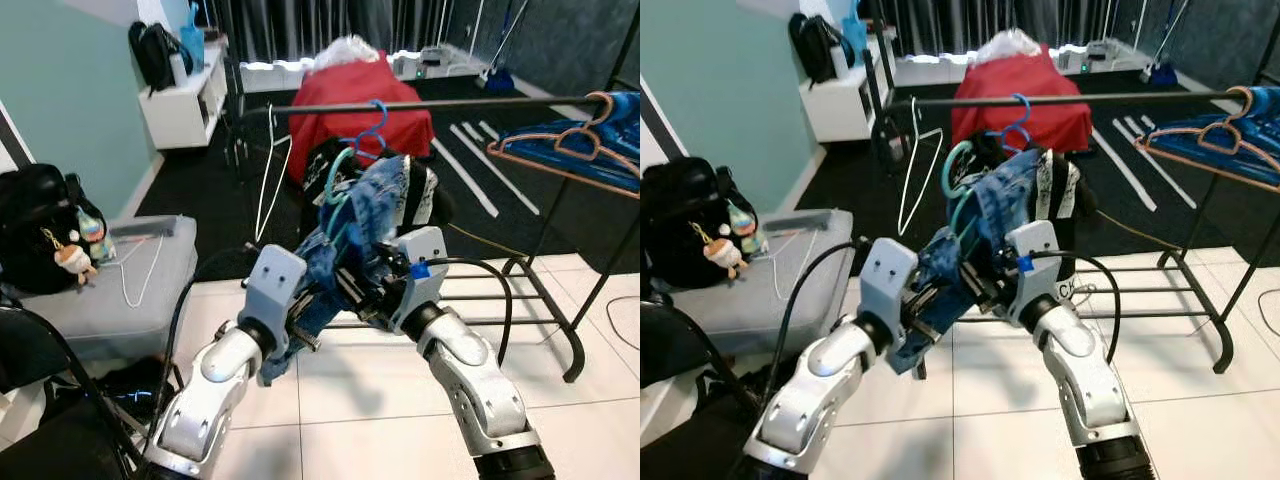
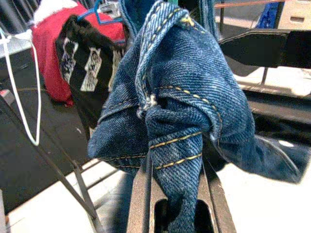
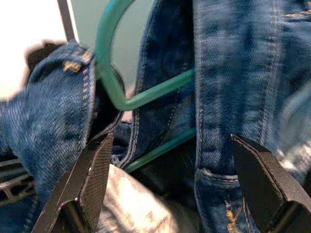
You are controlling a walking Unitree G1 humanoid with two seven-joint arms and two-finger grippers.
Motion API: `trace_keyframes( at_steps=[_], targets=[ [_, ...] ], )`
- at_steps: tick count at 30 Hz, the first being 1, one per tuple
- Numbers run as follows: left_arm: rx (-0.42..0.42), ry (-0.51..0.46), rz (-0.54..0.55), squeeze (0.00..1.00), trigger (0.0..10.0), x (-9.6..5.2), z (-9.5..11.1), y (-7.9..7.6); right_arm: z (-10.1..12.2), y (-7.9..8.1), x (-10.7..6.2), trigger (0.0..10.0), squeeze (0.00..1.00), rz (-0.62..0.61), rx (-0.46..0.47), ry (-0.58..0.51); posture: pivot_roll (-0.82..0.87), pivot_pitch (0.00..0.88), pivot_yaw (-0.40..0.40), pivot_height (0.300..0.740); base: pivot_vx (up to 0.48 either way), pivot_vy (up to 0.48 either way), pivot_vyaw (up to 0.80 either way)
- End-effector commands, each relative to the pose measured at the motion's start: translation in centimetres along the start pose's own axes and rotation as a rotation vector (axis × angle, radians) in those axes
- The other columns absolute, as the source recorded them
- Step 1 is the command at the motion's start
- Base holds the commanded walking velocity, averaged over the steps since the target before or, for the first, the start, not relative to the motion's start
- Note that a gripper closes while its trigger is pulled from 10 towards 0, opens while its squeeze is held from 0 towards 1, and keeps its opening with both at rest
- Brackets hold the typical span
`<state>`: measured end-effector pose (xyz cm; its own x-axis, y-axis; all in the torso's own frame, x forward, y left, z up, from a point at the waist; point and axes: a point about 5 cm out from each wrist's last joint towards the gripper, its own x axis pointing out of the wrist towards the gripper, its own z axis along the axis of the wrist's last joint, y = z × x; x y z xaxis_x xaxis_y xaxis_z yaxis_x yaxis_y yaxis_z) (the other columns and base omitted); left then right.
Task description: Hang hanger
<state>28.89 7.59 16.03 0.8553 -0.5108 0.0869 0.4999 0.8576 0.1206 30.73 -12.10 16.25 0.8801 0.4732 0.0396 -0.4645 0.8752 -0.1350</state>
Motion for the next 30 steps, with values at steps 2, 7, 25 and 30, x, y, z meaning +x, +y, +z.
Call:
trace_keyframes(
  at_steps=[2,7,25,30],
  targets=[
    [0.012,-0.06,0.0,0.0,10.0,0.4,1.0,-0.2,-0.5,0.4,0.2,10.0,0.0,-0.004,-0.084,0.044,-0.17,0.0,0.039,0.74,0.0,0.0,0.0],
    [0.019,-0.056,0.0,0.0,10.0,0.5,0.8,0.1,0.1,-0.3,0.1,10.0,0.0,-0.062,-0.154,0.026,-0.17,0.0,0.042,0.74,0.0,0.0,0.0],
    [0.059,-0.002,0.028,0.0,10.0,0.0,-0.4,0.9,0.8,-2.4,-0.3,10.0,0.0,-0.219,-0.35,0.072,-0.17,0.0,0.036,0.74,0.0,0.0,0.0],
    [0.044,-0.016,0.021,0.0,10.0,-0.1,-0.2,0.8,0.1,-2.9,-0.4,10.0,0.0,-0.259,-0.362,0.103,-0.17,0.0,0.032,0.74,0.0,0.0,0.0]
  ],
)
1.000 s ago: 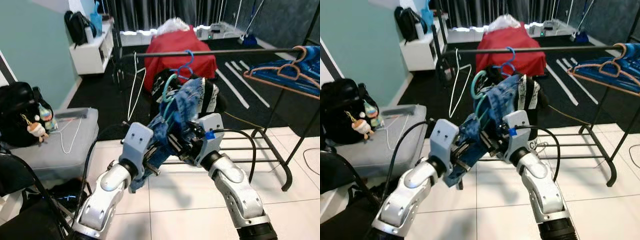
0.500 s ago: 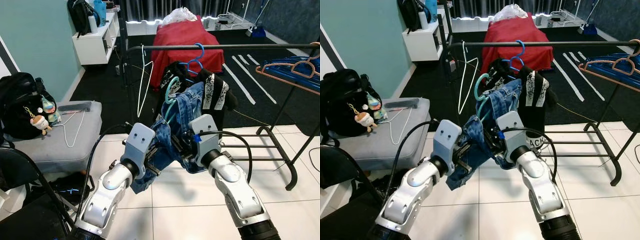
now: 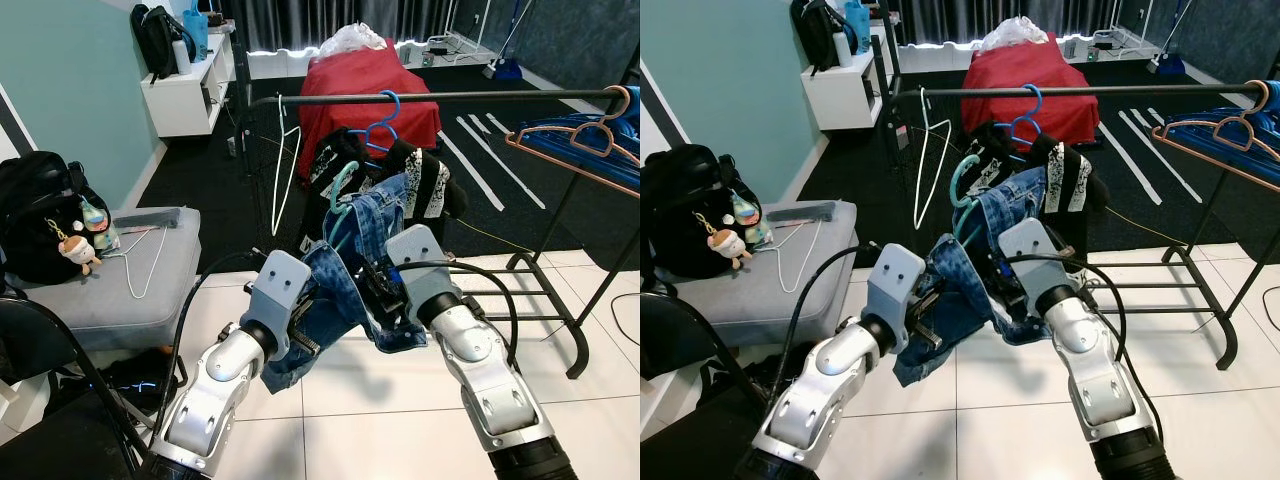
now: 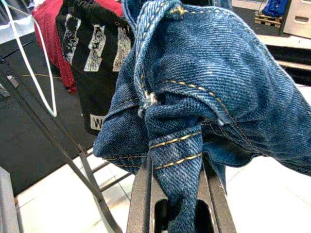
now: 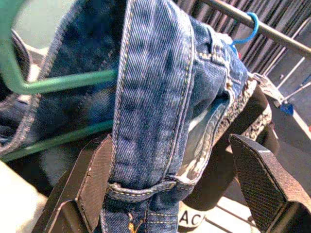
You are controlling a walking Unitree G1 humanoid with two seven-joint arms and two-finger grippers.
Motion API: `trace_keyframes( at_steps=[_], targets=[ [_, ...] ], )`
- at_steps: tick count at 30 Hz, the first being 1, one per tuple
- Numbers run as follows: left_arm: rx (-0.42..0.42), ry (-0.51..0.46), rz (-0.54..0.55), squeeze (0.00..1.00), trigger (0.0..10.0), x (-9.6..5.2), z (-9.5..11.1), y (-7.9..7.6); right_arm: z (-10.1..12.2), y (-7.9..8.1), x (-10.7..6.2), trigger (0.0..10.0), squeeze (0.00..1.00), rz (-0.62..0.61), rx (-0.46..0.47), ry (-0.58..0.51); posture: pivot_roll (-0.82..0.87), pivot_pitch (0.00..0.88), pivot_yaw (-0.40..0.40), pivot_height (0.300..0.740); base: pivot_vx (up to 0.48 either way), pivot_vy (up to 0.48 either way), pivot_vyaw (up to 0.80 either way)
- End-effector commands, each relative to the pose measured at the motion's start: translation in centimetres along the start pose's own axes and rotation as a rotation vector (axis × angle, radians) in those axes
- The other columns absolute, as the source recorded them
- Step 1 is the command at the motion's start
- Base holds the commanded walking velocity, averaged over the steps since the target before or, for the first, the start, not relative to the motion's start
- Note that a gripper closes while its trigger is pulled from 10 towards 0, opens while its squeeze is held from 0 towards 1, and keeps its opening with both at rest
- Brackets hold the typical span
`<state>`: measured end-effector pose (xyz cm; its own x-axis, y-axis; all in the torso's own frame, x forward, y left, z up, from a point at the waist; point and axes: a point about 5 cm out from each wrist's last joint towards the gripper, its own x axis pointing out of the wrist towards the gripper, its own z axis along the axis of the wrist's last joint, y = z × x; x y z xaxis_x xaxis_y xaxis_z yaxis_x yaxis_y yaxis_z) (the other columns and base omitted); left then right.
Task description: Hang hanger
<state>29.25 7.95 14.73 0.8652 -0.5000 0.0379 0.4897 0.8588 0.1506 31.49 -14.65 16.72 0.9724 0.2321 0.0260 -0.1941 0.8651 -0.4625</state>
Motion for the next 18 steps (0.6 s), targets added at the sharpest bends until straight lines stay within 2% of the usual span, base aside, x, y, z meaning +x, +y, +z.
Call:
trace_keyframes(
  at_steps=[1,8,9,10,11,13,14,18],
  targets=[
    [0.009,-0.071,0.011,0.0,10.0,-0.19,1.2,0.41,-0.2,-0.15,0.24,10.0,0.0,-0.019,-0.015,0.015,-0.16,0.0,0.03,0.74,0.0,0.0,0.0],
    [0.003,-0.081,-0.007,0.0,10.0,-0.34,1.38,0.19,-0.61,-0.54,0.45,10.0,0.0,-0.063,-0.011,0.012,-0.15,0.0,0.029,0.74,0.0,0.0,0.0],
    [0.006,-0.081,-0.006,0.0,10.0,-0.36,1.4,0.24,-0.66,-0.63,0.44,9.0,0.0,-0.069,-0.005,0.014,-0.15,0.0,0.029,0.74,0.0,0.0,0.0],
    [0.007,-0.081,-0.006,0.0,10.0,-0.37,1.42,0.28,-0.7,-0.69,0.44,9.0,0.0,-0.073,-0.002,0.015,-0.15,0.0,0.029,0.74,0.0,0.0,0.0],
    [0.008,-0.081,-0.006,0.0,10.0,-0.37,1.43,0.3,-0.73,-0.73,0.43,8.0,0.0,-0.076,0.001,0.016,-0.15,0.0,0.029,0.74,0.0,0.0,0.0],
    [0.01,-0.081,-0.003,0.0,10.0,-0.38,1.44,0.39,-0.74,-0.67,0.36,8.0,0.0,-0.065,0.028,0.01,-0.15,0.0,0.029,0.74,0.0,0.0,0.0],
    [0.011,-0.081,-0.002,0.0,10.0,-0.38,1.43,0.42,-0.68,-0.6,0.32,9.1,0.0,-0.059,0.042,0.005,-0.15,0.0,0.029,0.74,0.0,0.0,0.0],
    [0.011,-0.081,-0.002,0.0,10.0,-0.35,1.43,0.43,-0.52,-0.44,0.33,9.2,0.0,-0.044,0.043,-0.004,-0.16,0.0,0.031,0.74,0.0,0.0,0.0]
  ],
)
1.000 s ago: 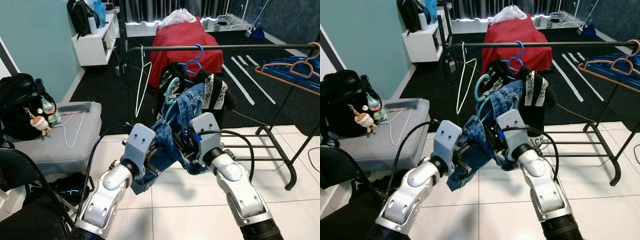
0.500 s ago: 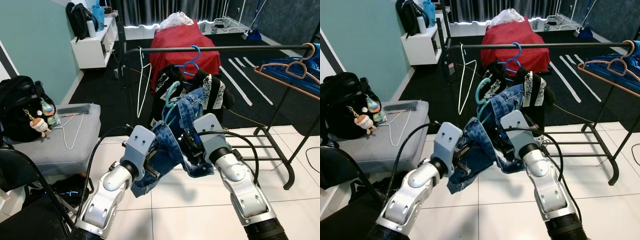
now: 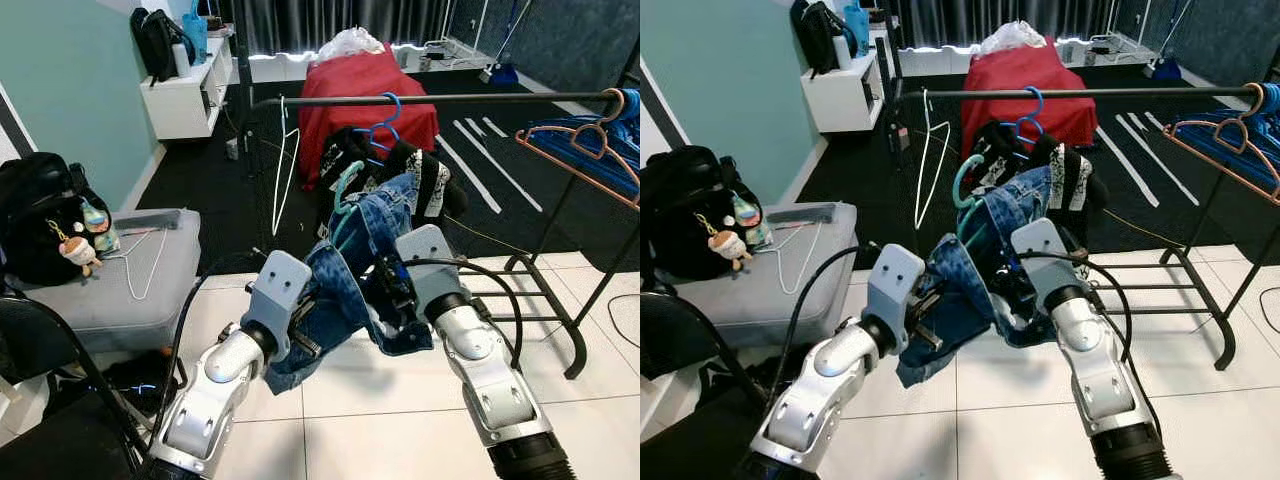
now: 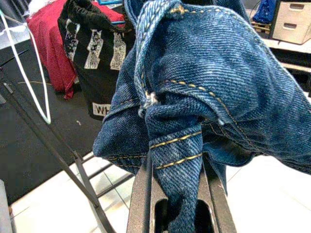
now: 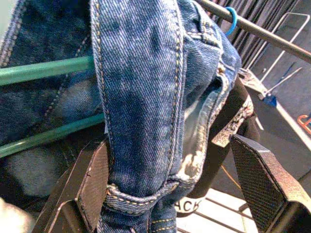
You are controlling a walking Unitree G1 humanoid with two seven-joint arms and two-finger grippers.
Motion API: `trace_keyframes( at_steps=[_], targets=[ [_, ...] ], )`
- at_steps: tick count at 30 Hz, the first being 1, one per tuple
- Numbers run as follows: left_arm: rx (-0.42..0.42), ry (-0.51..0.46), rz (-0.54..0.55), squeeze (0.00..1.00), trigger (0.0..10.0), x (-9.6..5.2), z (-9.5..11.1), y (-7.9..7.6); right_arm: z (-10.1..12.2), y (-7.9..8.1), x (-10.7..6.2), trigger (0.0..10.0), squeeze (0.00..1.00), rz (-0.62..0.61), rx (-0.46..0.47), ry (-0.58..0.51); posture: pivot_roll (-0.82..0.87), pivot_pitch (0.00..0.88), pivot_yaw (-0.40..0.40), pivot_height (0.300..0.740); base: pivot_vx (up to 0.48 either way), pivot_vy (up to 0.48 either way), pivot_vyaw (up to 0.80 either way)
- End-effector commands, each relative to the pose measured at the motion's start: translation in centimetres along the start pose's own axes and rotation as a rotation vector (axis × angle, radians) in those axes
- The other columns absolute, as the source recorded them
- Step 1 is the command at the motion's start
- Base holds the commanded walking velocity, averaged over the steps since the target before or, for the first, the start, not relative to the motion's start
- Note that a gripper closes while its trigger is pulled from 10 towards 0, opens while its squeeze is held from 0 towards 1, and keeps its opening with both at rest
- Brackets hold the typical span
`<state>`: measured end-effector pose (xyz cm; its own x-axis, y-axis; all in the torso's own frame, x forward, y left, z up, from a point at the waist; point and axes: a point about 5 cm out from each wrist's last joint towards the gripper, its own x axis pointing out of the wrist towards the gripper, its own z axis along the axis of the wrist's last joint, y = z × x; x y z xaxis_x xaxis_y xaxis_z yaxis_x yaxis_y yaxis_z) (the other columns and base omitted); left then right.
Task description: Hang hanger
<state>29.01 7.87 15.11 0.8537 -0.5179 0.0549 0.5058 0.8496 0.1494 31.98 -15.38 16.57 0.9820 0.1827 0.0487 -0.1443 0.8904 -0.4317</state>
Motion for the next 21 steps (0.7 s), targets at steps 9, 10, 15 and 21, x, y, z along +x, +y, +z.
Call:
trace_keyframes(
  at_steps=[9,10,15,21],
  targets=[
    [0.012,-0.065,0.007,0.0,10.0,-0.1,1.1,0.3,-0.3,-0.6,0.1,0.0,0.0,-0.011,-0.003,0.003,-0.16,0.0,0.025,0.74,0.0,0.0,0.0],
    [0.012,-0.065,0.007,0.0,10.0,-0.1,1.1,0.3,-0.3,-0.6,0.1,0.0,0.0,-0.011,-0.003,0.003,-0.16,0.0,0.025,0.74,0.0,0.0,0.0],
    [0.013,-0.064,0.004,0.0,10.0,-0.2,1.1,0.4,-0.5,-1.7,0.0,0.0,0.0,-0.038,0.002,0.007,-0.16,0.0,0.022,0.74,0.0,0.0,0.0],
    [0.019,-0.06,0.0,0.0,10.0,-0.3,1.0,0.7,-0.6,-2.8,-0.2,0.0,0.0,-0.066,0.002,0.013,-0.16,0.0,0.024,0.74,0.0,0.0,0.0]
  ],
)
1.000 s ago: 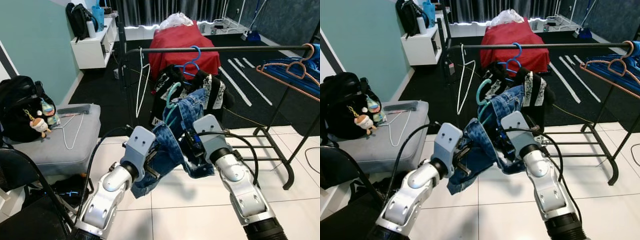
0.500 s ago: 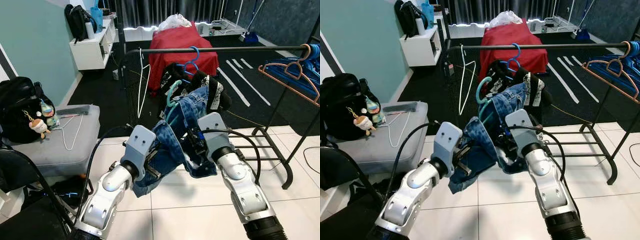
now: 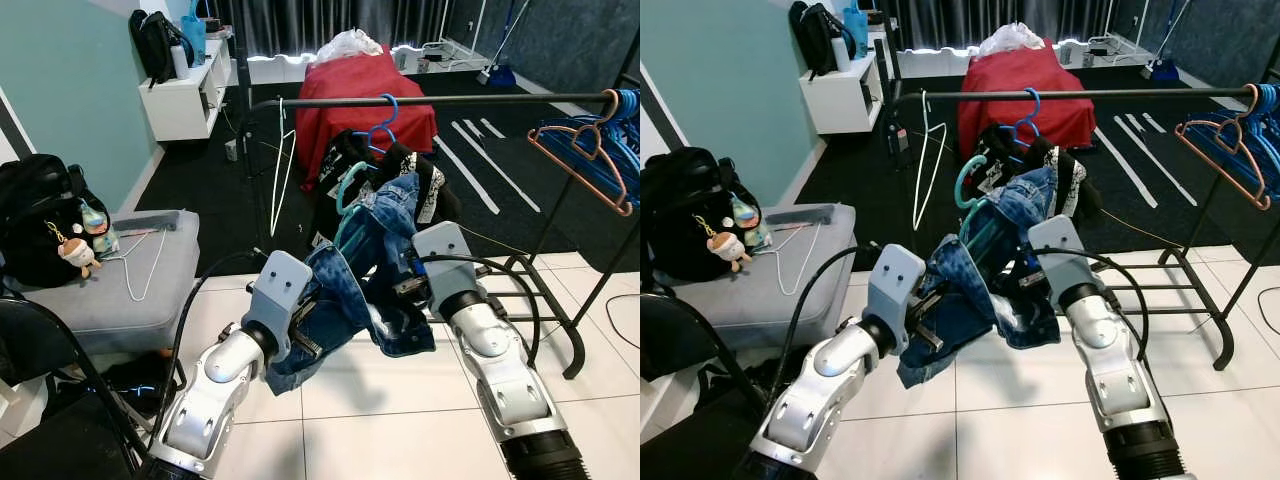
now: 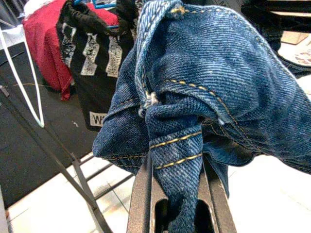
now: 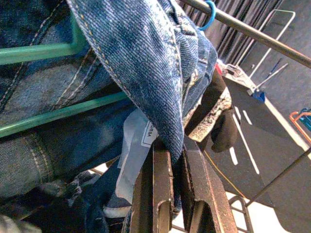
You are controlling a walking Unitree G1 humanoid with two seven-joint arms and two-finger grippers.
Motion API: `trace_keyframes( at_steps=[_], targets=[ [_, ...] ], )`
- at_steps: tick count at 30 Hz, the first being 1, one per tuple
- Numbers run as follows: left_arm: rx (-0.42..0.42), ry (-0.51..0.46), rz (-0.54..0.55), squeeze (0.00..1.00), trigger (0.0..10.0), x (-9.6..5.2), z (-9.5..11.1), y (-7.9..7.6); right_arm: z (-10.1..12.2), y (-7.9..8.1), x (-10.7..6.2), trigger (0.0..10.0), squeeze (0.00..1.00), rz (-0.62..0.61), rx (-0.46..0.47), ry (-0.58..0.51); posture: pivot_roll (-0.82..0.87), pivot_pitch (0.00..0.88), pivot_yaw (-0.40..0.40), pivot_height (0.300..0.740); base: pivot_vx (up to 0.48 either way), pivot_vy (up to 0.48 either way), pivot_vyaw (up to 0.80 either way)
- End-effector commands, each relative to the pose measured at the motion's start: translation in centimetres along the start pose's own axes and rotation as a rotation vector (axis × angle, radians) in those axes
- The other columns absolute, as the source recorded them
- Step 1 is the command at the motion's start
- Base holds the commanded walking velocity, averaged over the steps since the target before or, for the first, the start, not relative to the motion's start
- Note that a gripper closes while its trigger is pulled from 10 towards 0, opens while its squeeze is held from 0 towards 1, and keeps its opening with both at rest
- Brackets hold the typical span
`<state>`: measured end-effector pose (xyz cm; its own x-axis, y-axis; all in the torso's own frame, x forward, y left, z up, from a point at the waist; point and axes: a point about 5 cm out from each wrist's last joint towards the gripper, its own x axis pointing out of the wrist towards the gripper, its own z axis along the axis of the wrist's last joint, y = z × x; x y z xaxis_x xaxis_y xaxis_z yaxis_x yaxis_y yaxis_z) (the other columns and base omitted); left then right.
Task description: Hang hanger
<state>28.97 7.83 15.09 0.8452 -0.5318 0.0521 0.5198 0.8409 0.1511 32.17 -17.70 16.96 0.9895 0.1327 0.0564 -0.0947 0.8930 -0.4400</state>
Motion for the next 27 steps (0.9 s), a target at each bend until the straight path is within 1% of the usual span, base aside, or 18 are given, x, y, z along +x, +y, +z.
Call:
trace_keyframes(
  at_steps=[1,3,5,7,8,9,10,14,15,17,18,19,21,22,24,25,26,27],
  targets=[
    [0.022,-0.058,0.013,0.0,10.0,-0.4,1.0,0.9,0.0,-1.0,0.0,0.0,0.0,-0.028,0.009,-0.002,-0.16,0.0,0.024,0.74,0.0,0.0,0.0],
    [0.025,-0.056,0.01,0.0,10.0,-0.4,0.9,1.0,0.0,-1.5,-0.1,0.0,0.0,-0.042,0.005,-0.004,-0.16,0.0,0.024,0.74,0.0,0.0,0.0],
    [0.071,-0.054,-0.018,0.0,10.0,-0.7,1.0,1.8,0.3,-3.7,-0.2,0.0,0.0,-0.103,-0.014,-0.011,-0.16,0.0,0.027,0.74,0.0,0.0,0.0],
    [0.071,-0.054,-0.018,0.0,10.0,-0.7,1.0,1.8,0.3,-3.7,-0.2,0.0,0.0,-0.103,-0.014,-0.011,-0.16,0.0,0.027,0.74,0.0,0.0,0.0],
    [0.111,-0.05,-0.033,0.0,10.0,-1.0,0.9,2.4,0.6,-5.1,-0.4,0.0,0.0,-0.14,-0.022,-0.018,-0.16,0.0,0.027,0.74,0.0,0.0,0.0],
    [0.111,-0.05,-0.033,0.0,10.0,-1.0,0.9,2.4,0.6,-5.1,-0.4,0.0,0.0,-0.14,-0.022,-0.018,-0.16,0.0,0.027,0.74,0.0,0.0,0.0],
    [0.168,-0.043,-0.043,0.0,10.0,-1.3,0.9,3.2,0.9,-6.7,-0.6,0.0,0.0,-0.183,-0.027,-0.027,-0.16,0.0,0.027,0.74,0.0,0.0,0.0],
    [0.168,-0.043,-0.043,0.0,10.0,-1.3,0.9,3.2,0.9,-6.7,-0.6,0.0,0.0,-0.183,-0.027,-0.027,-0.16,0.0,0.027,0.74,0.0,0.0,0.0],
    [0.254,-0.025,-0.071,0.0,10.0,-1.9,0.9,4.3,1.5,-8.8,-1.0,0.0,0.0,-0.238,-0.026,-0.037,-0.16,0.0,0.027,0.74,0.0,0.0,0.0],
    [0.254,-0.025,-0.071,0.0,10.0,-1.9,0.9,4.3,1.5,-8.8,-1.0,0.0,0.0,-0.238,-0.026,-0.037,-0.16,0.0,0.027,0.74,0.0,0.0,0.0],
    [0.355,-0.015,-0.167,0.0,10.0,-2.8,1.1,5.2,2.0,-10.9,-1.6,0.0,0.0,-0.295,-0.027,-0.045,-0.17,0.0,0.027,0.74,0.0,0.0,0.0],
    [0.355,-0.015,-0.167,0.0,10.0,-2.8,1.1,5.2,2.0,-10.9,-1.6,0.0,0.0,-0.295,-0.027,-0.045,-0.17,0.0,0.027,0.74,0.0,0.0,0.0],
    [0.461,-0.005,-0.348,0.0,10.0,-4.2,1.6,5.3,2.4,-12.8,-2.4,0.0,0.0,-0.35,-0.003,-0.05,-0.17,0.0,0.028,0.74,0.0,0.0,0.0],
    [0.461,-0.005,-0.348,0.0,10.0,-4.2,1.6,5.3,2.4,-12.8,-2.4,0.0,0.0,-0.35,-0.003,-0.05,-0.17,0.0,0.028,0.74,0.0,0.0,0.0],
    [0.457,-0.013,-0.416,0.0,10.0,-4.6,1.8,4.8,2.2,-12.9,-2.6,0.0,0.0,-0.354,0.003,-0.043,-0.17,0.0,0.029,0.74,0.0,0.0,0.0],
    [0.434,-0.023,-0.498,0.0,10.0,-5.0,2.0,3.9,1.8,-12.5,-2.6,0.0,0.0,-0.352,0.017,-0.031,-0.17,0.0,0.028,0.74,0.0,0.0,0.0],
    [0.434,-0.023,-0.498,0.0,10.0,-5.0,2.0,3.9,1.8,-12.5,-2.6,0.0,0.0,-0.352,0.017,-0.031,-0.17,0.0,0.028,0.74,0.0,0.0,0.0],
    [0.398,-0.033,-0.572,0.0,10.0,-5.5,2.3,3.1,1.5,-12.2,-2.6,0.0,0.0,-0.352,0.034,-0.02,-0.17,0.0,0.028,0.74,0.0,0.0,0.0]
  ],
)
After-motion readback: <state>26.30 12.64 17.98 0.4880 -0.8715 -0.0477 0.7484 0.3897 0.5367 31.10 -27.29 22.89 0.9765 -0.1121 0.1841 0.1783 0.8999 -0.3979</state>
